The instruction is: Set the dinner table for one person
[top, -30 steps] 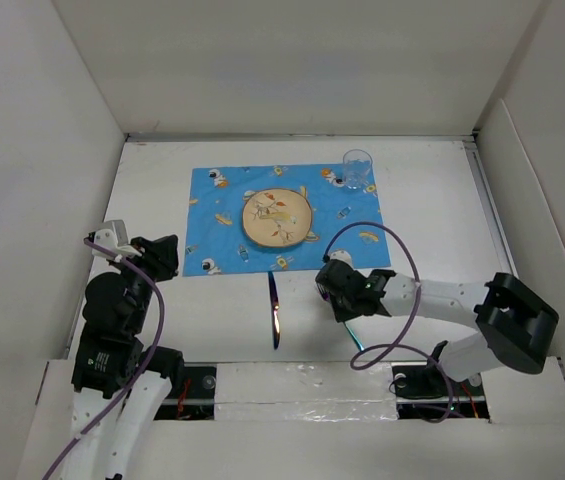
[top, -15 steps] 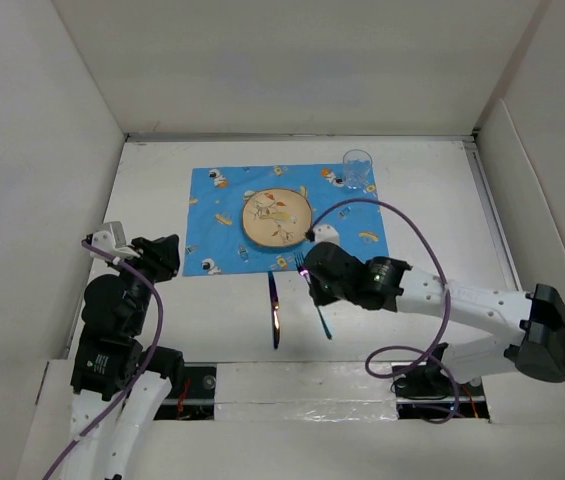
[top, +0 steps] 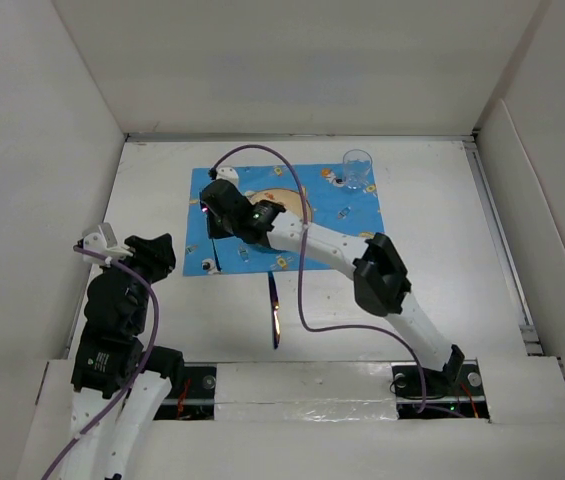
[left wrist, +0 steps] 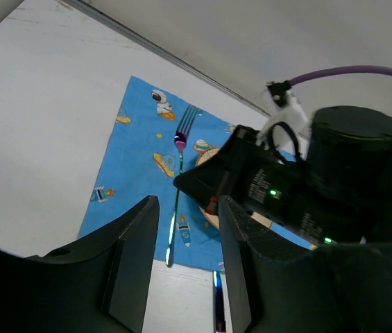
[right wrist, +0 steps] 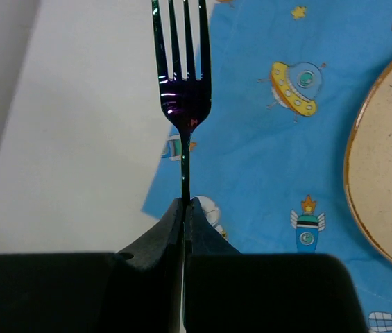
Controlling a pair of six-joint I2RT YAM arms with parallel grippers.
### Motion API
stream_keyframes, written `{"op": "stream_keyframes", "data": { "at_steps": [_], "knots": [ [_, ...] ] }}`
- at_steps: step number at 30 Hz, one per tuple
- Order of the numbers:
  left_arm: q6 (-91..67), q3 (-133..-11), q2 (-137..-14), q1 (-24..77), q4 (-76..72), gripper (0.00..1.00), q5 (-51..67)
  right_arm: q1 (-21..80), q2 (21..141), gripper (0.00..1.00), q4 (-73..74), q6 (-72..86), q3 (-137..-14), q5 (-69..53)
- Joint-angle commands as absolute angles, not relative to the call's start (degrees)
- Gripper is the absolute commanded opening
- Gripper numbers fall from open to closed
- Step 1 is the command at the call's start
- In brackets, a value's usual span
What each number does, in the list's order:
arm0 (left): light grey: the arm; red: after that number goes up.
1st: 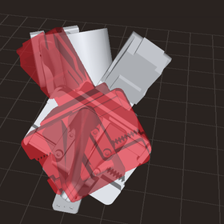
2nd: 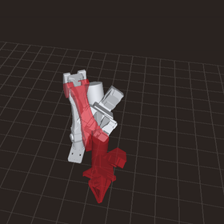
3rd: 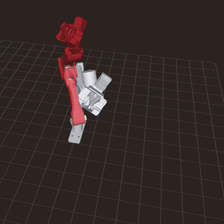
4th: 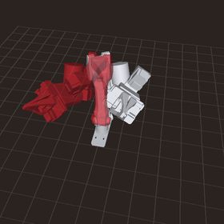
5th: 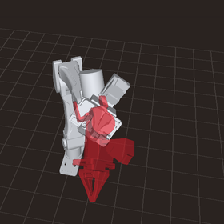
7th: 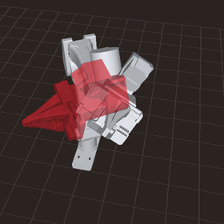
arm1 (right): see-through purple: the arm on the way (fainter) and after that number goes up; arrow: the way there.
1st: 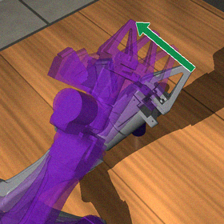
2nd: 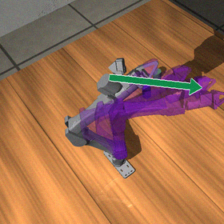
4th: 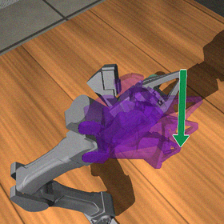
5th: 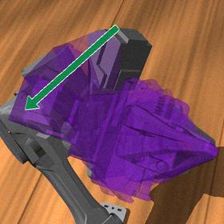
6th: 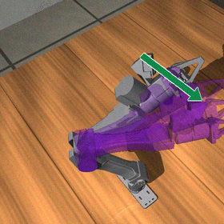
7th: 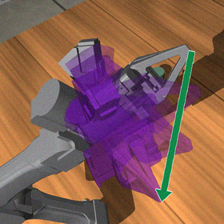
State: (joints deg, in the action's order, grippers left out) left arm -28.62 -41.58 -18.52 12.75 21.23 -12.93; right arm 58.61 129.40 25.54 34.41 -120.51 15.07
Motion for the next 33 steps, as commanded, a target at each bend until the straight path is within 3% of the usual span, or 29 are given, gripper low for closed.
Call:
{"op": "stream_keyframes", "data": {
  "at_steps": [1, 7, 29, 33],
  "knots": [
    [-29.1, -41.8, -17.6, 13.0, 20.0, 0.37, -13.4, 57.7, 135.0, 0.0, 30.0, 38.0, -131.2, 17.7],
    [-28.9, -41.8, -17.6, 13.0, 19.9, 0.37, -12.8, 55.5, 142.5, 0.0, 32.9, 41.7, -139.6, 19.7],
    [-28.7, -41.7, -18.3, 13.0, 20.0, 0.37, -11.5, 50.8, 149.9, 0.0, 30.8, 43.9, -140.4, 15.8],
    [-28.7, -41.7, -18.4, 13.0, 20.0, 0.37, -11.5, 50.3, 149.8, 0.1, 30.5, 43.3, -139.6, 15.4]
  ]
}}
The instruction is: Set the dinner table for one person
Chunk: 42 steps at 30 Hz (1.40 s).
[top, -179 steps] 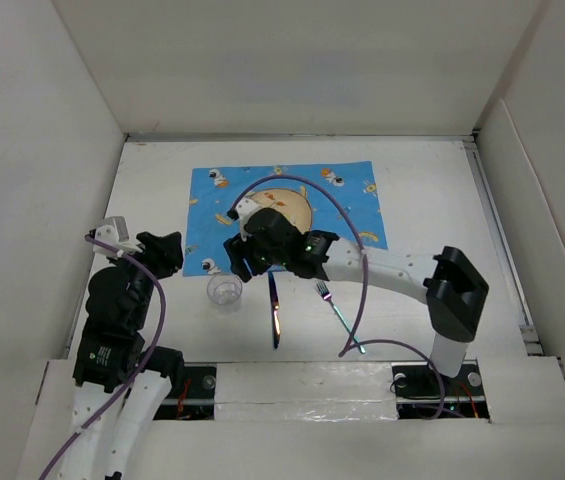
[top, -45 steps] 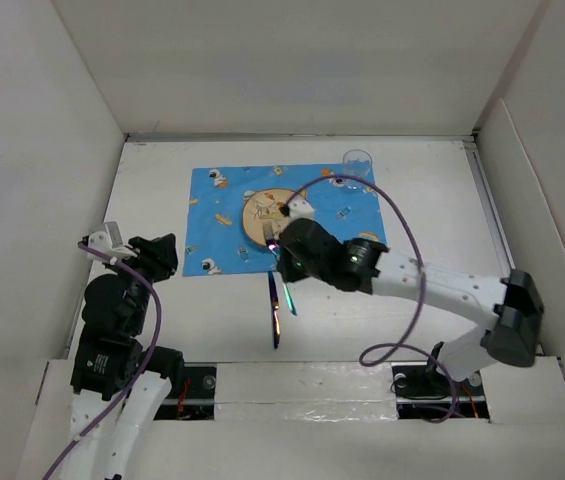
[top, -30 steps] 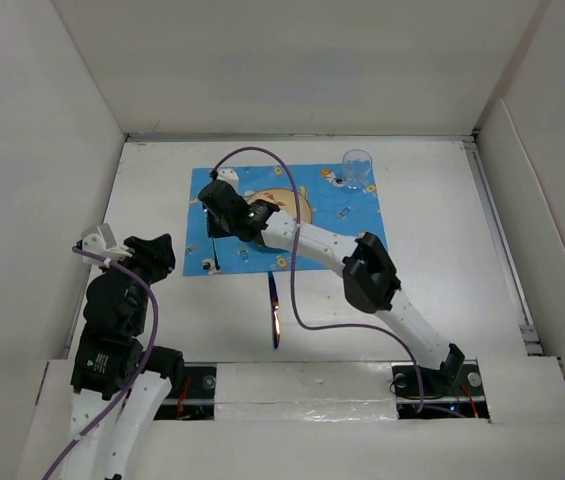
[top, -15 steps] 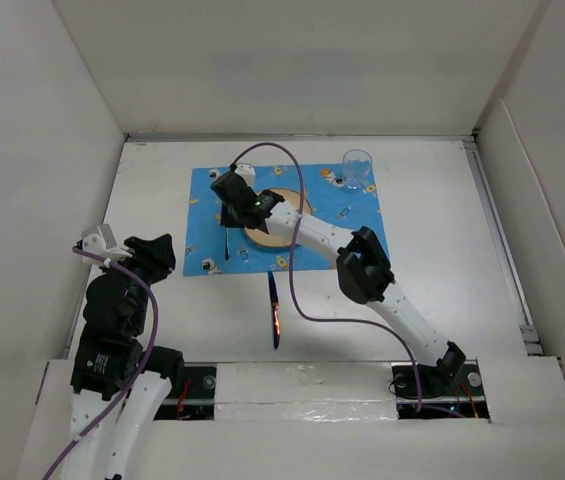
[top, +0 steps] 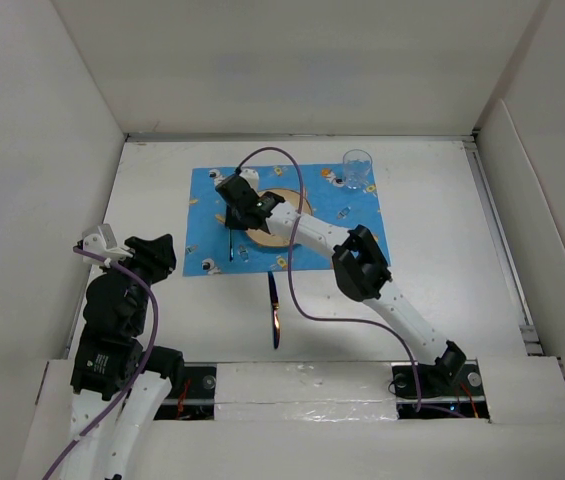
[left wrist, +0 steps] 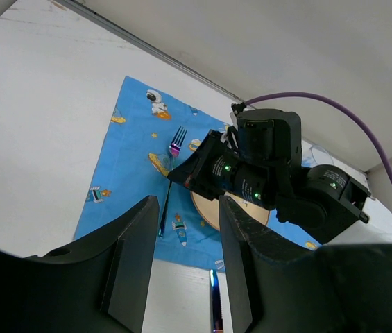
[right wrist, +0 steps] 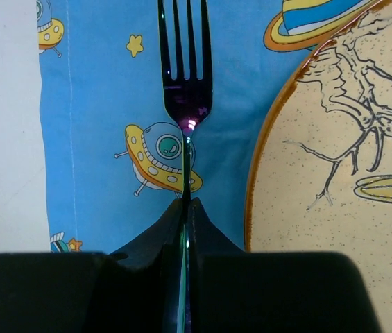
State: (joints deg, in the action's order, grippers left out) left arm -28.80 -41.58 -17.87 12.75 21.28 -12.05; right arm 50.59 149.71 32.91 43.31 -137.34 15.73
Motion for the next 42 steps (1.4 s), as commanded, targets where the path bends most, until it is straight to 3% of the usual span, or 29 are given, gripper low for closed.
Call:
{"op": "stream_keyframes", "data": {
  "at_steps": [1, 5, 7, 13, 15, 17, 20, 22, 25, 28, 29, 30, 32, 34, 42],
  "knots": [
    [-28.7, -41.7, -18.4, 13.0, 20.0, 0.37, -11.4, 50.3, 149.8, 0.11, 30.4, 43.2, -139.3, 15.0],
    [-28.7, -41.7, -18.5, 13.0, 20.0, 0.37, -11.4, 50.3, 148.2, 0.28, 28.7, 43.2, -137.5, 14.8],
    [-28.7, -41.7, -18.5, 13.0, 20.0, 0.37, -11.3, 50.3, 145.9, 0.32, 28.0, 42.6, -136.1, 15.1],
    [-28.7, -41.8, -18.6, 13.0, 20.0, 0.38, -11.5, 51.4, 136.4, 0.34, 25.5, 40.3, -130.8, 16.0],
    [-28.6, -41.8, -18.5, 13.0, 20.0, 0.38, -11.3, 53.0, 132.1, 0.25, 22.0, 37.9, -126.6, 16.7],
    [-28.4, -41.9, -18.5, 13.0, 20.1, 0.37, -11.0, 54.6, 124.4, 0.0, 18.2, 35.6, -117.9, 18.1],
    [-27.9, -41.8, -18.1, 13.5, 19.9, 0.21, -10.4, 59.2, 111.9, 0.0, 13.0, 32.6, -99.6, 21.1],
    [-27.2, -41.7, -18.2, 14.1, 19.3, 0.0, -9.1, 63.2, 104.4, 0.0, 13.0, 32.2, -86.7, 24.7],
    [-27.0, -41.7, -18.0, 14.1, 19.2, 0.0, -8.5, 69.2, 99.2, 0.0, 17.1, 35.3, -77.5, 31.6],
    [-26.7, -41.7, -18.2, 14.1, 19.1, 0.0, -7.9, 73.4, 98.2, 0.19, 25.8, 42.2, -72.8, 33.3],
    [-26.6, -41.7, -18.2, 14.1, 19.1, 0.0, -7.8, 74.3, 98.7, 0.33, 28.1, 43.1, -72.1, 33.3],
    [-26.6, -41.7, -18.1, 14.1, 19.0, 0.0, -7.7, 75.2, 100.2, 0.4, 29.4, 45.2, -71.8, 33.3],
    [-26.7, -41.6, -18.2, 14.1, 19.1, 0.07, -7.8, 76.4, 102.2, 0.53, 31.8, 47.1, -72.1, 33.4],
    [-26.6, -41.6, -18.0, 14.1, 19.0, 0.12, -7.8, 76.4, 104.8, 0.54, 32.3, 48.8, -72.2, 33.3],
    [-26.6, -41.6, -17.8, 14.1, 19.0, 0.14, -7.6, 73.7, 106.3, 0.56, 27.5, 48.3, -70.1, 31.9]
  ]
}}
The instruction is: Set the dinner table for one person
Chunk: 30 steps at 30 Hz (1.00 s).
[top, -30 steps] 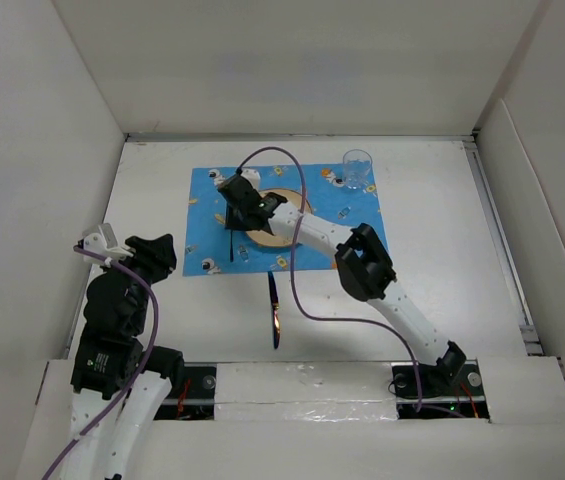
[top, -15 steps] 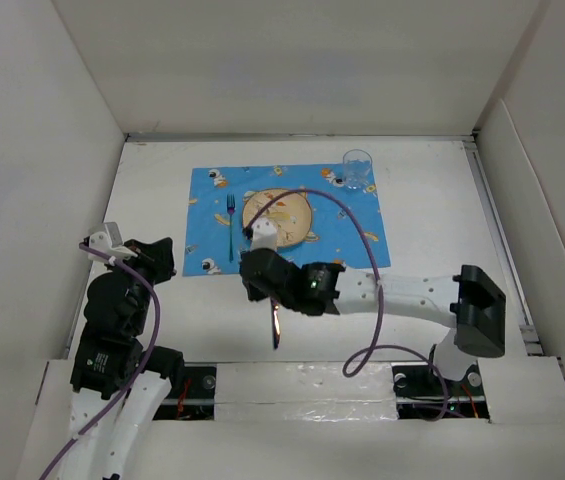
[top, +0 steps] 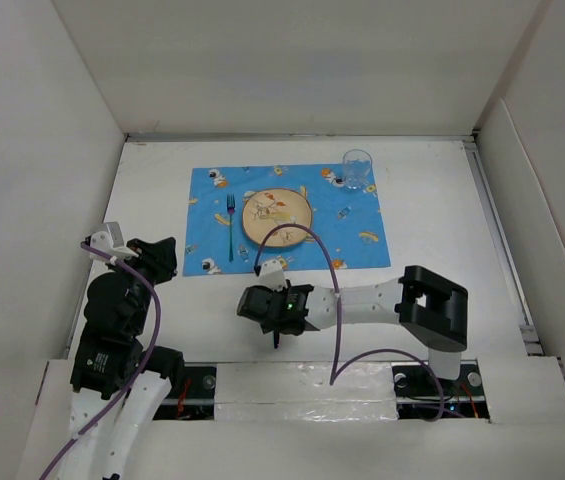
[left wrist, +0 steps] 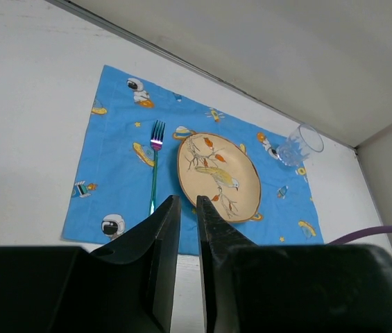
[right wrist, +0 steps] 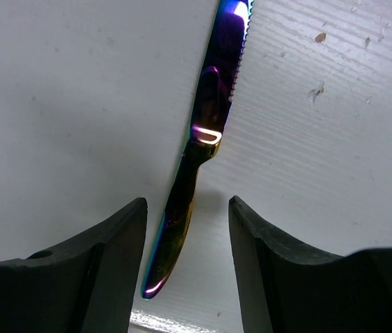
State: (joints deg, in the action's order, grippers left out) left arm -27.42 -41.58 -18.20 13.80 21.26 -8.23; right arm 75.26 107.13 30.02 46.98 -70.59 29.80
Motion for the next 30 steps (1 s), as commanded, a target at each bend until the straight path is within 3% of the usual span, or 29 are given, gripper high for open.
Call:
{"op": "stream_keyframes", "data": {
  "at_steps": [1, 9, 21, 30],
  "knots": [
    [-26.6, -41.6, -17.8, 14.1, 19.1, 0.14, -7.6, 73.7, 106.4, 0.55, 26.6, 48.1, -69.7, 31.2],
    [-26.7, -41.6, -17.8, 14.1, 19.2, 0.14, -7.8, 73.1, 108.9, 0.41, 24.3, 48.0, -69.0, 29.5],
    [-26.9, -41.7, -18.0, 14.1, 19.3, 0.14, -8.3, 73.1, 108.9, 0.28, 21.9, 50.9, -64.5, 27.2],
    [-26.8, -41.7, -17.7, 14.1, 19.4, 0.15, -8.5, 76.3, 107.4, 0.03, 30.8, 54.6, -64.8, 33.1]
  ]
}}
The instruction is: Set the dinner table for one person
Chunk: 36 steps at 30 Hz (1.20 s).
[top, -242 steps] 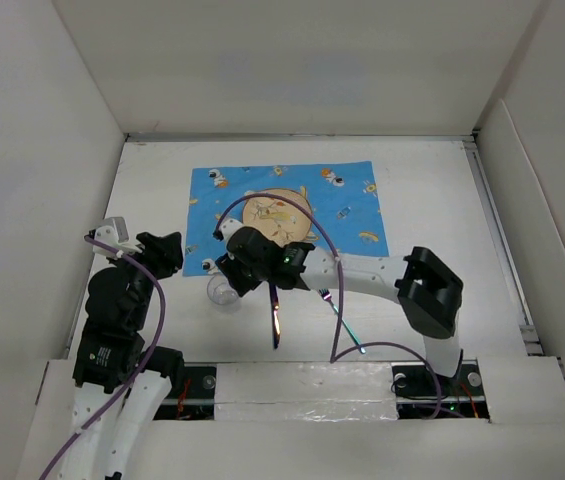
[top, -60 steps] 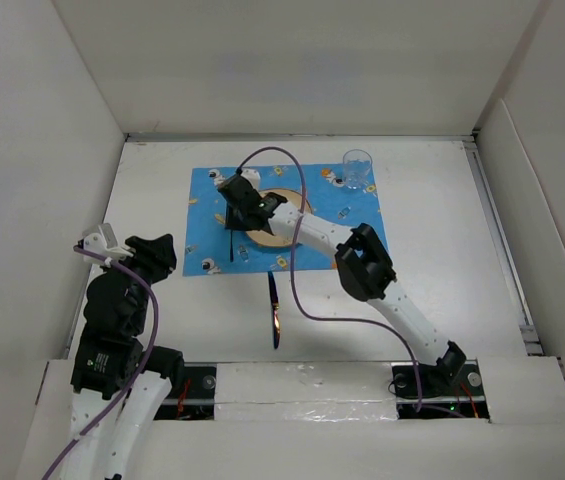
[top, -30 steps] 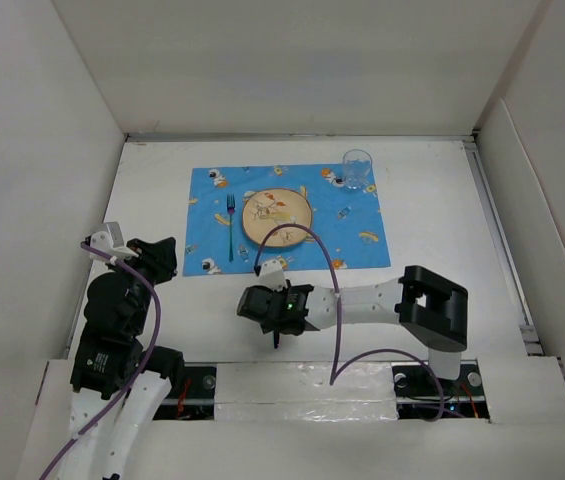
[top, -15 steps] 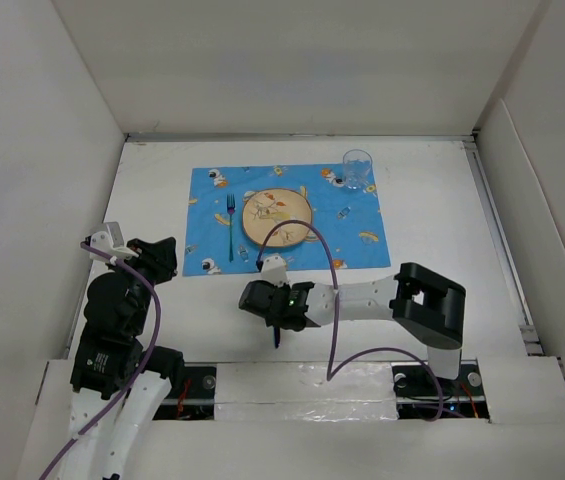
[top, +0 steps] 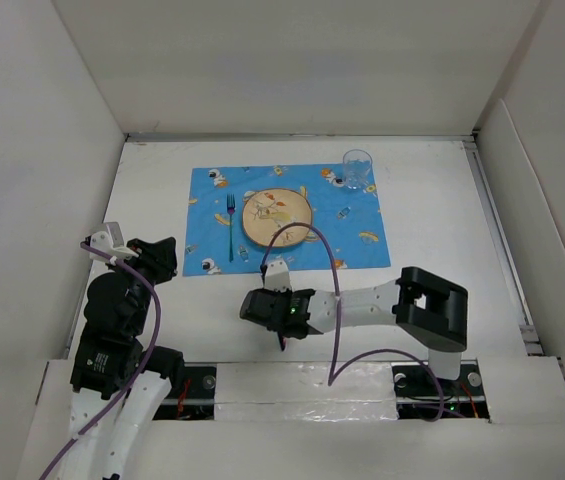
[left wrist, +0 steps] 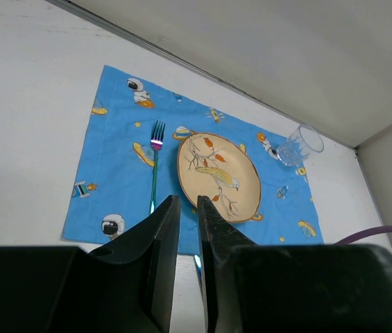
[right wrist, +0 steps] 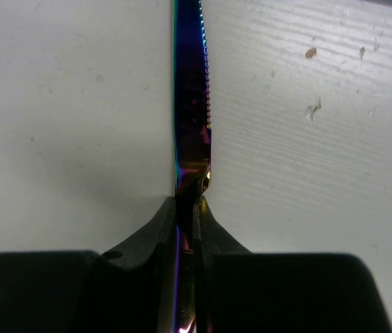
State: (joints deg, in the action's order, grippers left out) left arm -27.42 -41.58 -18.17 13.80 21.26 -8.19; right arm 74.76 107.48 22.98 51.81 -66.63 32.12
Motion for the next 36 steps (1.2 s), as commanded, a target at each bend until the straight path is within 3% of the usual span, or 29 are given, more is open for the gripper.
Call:
{"op": "stream_keyframes", "data": {
  "at_steps": [1, 13, 20, 29, 36],
  "knots": [
    [-26.8, -41.7, -17.8, 14.1, 19.3, 0.15, -8.6, 76.8, 106.9, 0.01, 31.6, 54.6, -64.8, 33.7],
    [-26.8, -41.7, -18.1, 14.1, 19.2, 0.15, -8.4, 75.2, 94.1, 0.0, 35.6, 50.2, -69.2, 36.3],
    [-26.6, -41.7, -18.3, 14.1, 19.2, 0.15, -8.2, 63.3, 89.0, 0.0, 30.2, 39.4, -69.2, 35.2],
    [-26.6, -41.7, -19.1, 14.1, 19.5, 0.15, -8.3, 43.4, 95.3, 0.0, 21.6, 26.5, -74.6, 28.4],
    [-26.7, -41.6, -19.7, 14.1, 19.5, 0.15, -8.7, 35.2, 104.8, 0.0, 18.6, 21.8, -80.1, 21.5]
  ]
}}
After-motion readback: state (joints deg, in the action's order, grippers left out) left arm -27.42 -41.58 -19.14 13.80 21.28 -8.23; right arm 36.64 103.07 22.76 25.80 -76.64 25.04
